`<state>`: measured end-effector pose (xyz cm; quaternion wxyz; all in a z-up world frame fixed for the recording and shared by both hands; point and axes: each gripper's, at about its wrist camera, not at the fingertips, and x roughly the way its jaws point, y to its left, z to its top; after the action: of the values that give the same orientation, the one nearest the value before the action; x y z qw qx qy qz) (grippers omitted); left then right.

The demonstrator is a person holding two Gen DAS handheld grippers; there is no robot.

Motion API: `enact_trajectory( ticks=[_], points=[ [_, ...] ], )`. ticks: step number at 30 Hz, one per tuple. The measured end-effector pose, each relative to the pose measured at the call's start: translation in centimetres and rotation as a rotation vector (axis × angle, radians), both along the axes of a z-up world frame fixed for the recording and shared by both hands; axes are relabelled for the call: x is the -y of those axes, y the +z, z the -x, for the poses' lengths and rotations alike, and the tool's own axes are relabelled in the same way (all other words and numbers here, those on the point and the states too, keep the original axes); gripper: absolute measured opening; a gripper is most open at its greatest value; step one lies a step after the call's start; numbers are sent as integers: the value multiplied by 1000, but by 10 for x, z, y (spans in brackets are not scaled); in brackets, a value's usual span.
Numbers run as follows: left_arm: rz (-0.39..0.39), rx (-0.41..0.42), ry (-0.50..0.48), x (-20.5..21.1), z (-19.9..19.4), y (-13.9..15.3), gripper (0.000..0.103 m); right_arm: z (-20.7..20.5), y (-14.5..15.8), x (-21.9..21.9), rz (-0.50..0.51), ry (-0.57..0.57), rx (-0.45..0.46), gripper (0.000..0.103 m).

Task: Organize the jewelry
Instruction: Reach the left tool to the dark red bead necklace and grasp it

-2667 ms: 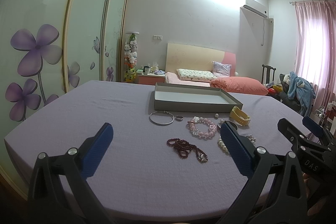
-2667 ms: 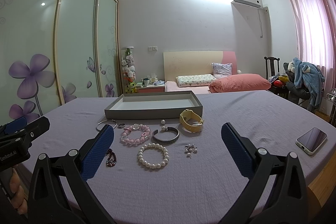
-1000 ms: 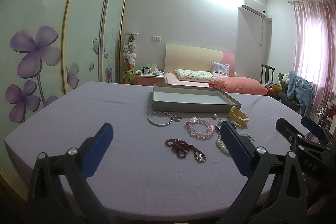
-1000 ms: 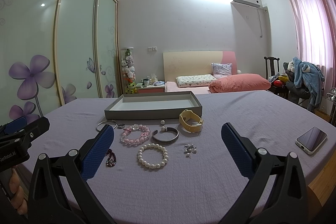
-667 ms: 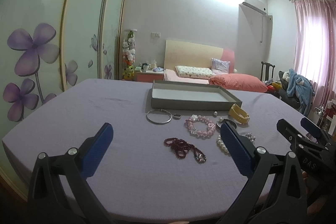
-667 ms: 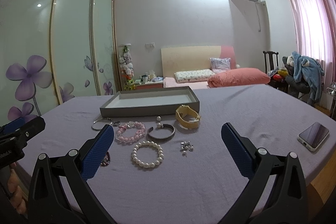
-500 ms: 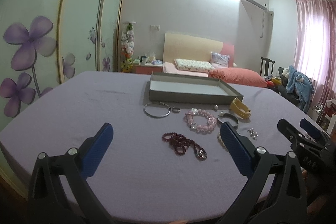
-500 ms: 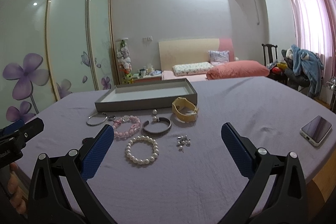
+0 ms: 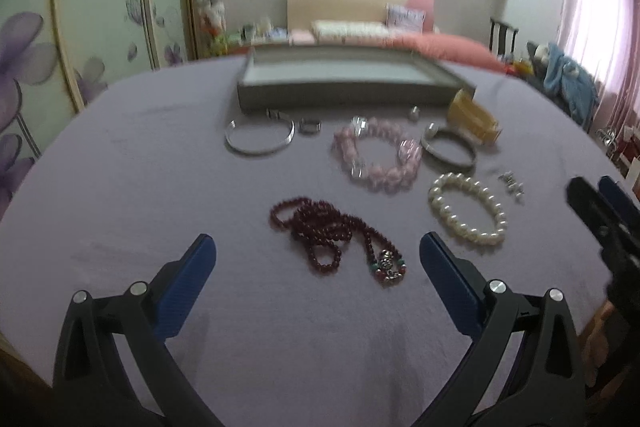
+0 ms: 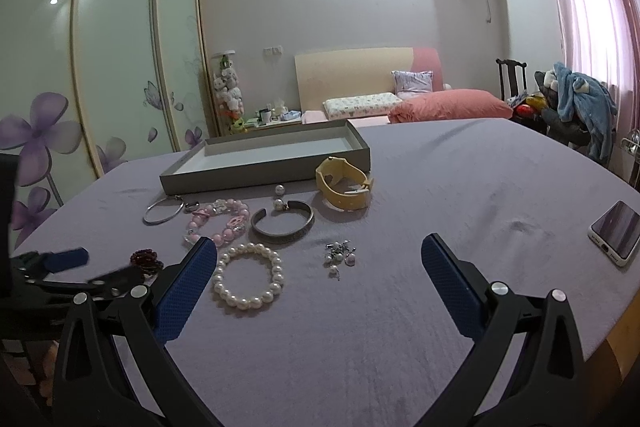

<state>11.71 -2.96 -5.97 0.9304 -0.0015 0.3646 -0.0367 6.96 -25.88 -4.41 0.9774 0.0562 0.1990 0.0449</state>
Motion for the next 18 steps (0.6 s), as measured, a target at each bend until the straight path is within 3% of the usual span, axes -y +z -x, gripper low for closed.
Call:
enact_trajectory(
  ticks=[5,10,12,15,17,18],
  points=[
    [18,-106,13,0,-26,-13,85,-4,-3,2,-7,0,-16,101],
    [-21,-123,6,9,-33,-17,83,-9,-6,5,-17,-8,-31,101],
    [-44,-125,11,12,-35,-17,75,-11,-7,6,-25,-6,-39,101],
    [-42,-116,11,12,-36,-15,50,-11,-7,6,-27,-4,-44,101],
    [-33,-109,9,10,-37,-13,21,-12,-6,4,-24,-3,-48,101],
    [-24,-110,6,9,-38,-13,18,-13,-6,4,-25,0,-51,101]
  ],
)
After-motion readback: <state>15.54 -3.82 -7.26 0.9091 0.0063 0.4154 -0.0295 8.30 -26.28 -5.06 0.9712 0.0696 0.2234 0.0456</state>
